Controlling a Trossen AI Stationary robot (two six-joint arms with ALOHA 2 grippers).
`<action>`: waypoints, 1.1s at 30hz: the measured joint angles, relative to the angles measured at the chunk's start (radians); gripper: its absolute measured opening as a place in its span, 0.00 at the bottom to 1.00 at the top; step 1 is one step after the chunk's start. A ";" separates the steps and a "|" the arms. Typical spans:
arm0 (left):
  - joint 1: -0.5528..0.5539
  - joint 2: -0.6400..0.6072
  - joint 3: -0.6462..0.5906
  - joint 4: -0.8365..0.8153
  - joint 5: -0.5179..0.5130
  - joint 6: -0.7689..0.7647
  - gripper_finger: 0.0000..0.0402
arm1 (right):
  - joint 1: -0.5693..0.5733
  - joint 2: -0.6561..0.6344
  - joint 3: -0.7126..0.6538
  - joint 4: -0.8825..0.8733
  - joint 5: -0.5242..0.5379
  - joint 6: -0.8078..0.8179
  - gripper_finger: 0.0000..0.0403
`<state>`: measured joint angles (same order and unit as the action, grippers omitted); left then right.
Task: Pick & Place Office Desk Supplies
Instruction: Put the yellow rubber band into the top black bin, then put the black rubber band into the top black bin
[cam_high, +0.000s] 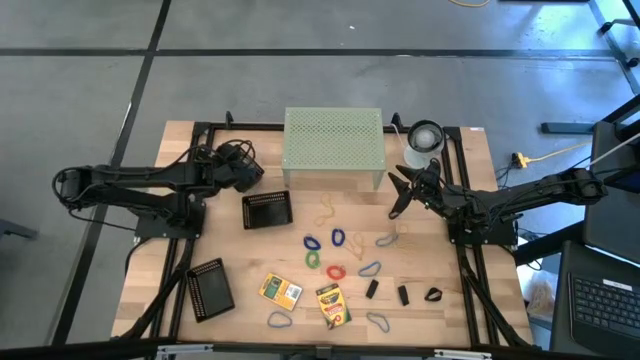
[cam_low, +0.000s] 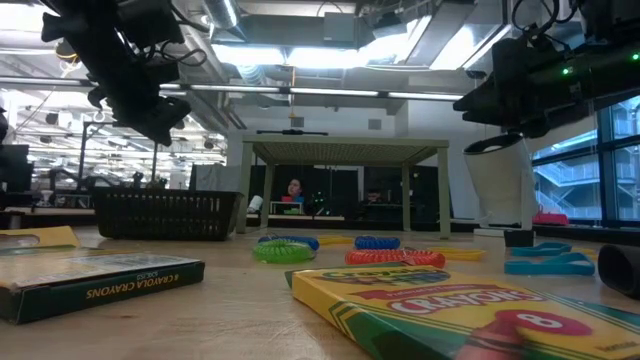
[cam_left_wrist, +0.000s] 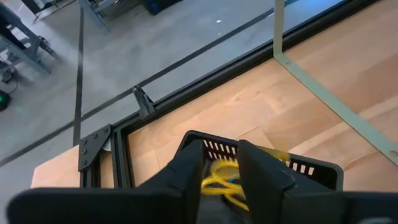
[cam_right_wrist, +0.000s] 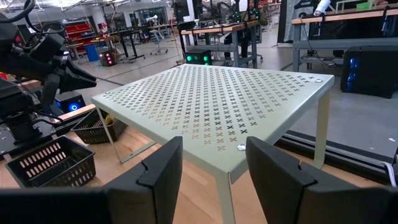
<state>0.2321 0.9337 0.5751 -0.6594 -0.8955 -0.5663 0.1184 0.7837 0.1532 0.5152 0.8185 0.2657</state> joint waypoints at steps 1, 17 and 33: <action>0.000 0.000 0.000 0.000 0.000 0.000 0.28 | 0.000 0.000 0.000 0.000 0.000 0.000 0.45; -0.006 0.000 0.000 0.085 0.286 0.054 0.36 | -0.001 0.000 0.000 0.000 -0.242 0.039 0.45; -0.214 0.000 0.000 0.504 0.495 0.270 0.36 | -0.001 0.000 0.000 -0.443 -0.551 0.109 0.45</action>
<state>0.0182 0.9337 0.5747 -0.1550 -0.4005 -0.2964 0.1173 0.7837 0.1532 0.0725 0.2670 0.3745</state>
